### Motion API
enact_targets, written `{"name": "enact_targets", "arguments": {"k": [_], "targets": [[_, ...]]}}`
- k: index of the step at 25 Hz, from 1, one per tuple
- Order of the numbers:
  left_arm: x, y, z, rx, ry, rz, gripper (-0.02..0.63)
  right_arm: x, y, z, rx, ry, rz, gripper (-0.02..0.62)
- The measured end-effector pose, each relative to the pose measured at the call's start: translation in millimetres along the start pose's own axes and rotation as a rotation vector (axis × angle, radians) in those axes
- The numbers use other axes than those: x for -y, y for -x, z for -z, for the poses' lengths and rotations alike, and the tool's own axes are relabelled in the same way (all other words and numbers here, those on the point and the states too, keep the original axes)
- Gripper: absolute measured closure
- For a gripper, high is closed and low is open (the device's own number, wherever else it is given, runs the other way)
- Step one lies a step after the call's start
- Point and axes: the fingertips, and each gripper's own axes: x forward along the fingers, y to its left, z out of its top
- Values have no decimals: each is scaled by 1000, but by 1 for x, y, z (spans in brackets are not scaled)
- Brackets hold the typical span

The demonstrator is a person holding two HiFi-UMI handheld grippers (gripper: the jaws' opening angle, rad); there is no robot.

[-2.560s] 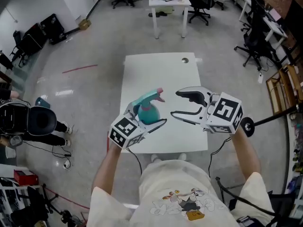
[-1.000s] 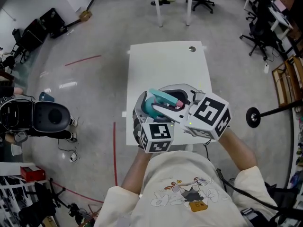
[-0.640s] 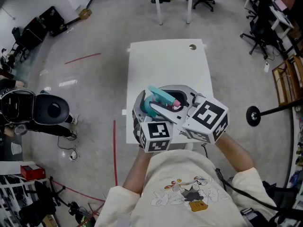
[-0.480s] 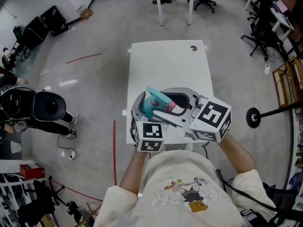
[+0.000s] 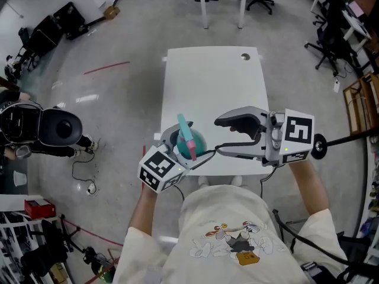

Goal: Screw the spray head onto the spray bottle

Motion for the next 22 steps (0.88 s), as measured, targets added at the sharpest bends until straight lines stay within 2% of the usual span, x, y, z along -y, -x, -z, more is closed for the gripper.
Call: {"name": "enact_targets", "arguments": {"k": [2, 4, 8, 11, 14, 15, 16, 18, 22], "targets": [[23, 6, -3, 11, -7, 152, 175, -3, -3, -2, 10, 6, -40, 380], [43, 8, -7, 2, -49, 266, 175, -12, -7, -4, 23, 8, -118, 380], [81, 3, -21, -19, -135, 463, 175, -27, -11, -1, -9, 12, -272, 380], [106, -1, -28, -46, -200, 562, 175, -42, -11, 1, -32, 29, -366, 382], [122, 0, -23, -87, -248, 613, 175, -65, -12, -4, -16, 34, -462, 390], [125, 2, -22, -89, -250, 623, 175, -69, -13, -5, -16, 36, -475, 425], [126, 4, -21, -86, -245, 625, 175, -70, -15, -6, -17, 40, -474, 430], [120, 8, -21, -77, -224, 594, 175, -68, -20, -7, -15, 44, -442, 437], [96, -3, -30, -65, -155, 458, 175, -44, -17, -13, 15, 18, -333, 454]]}}
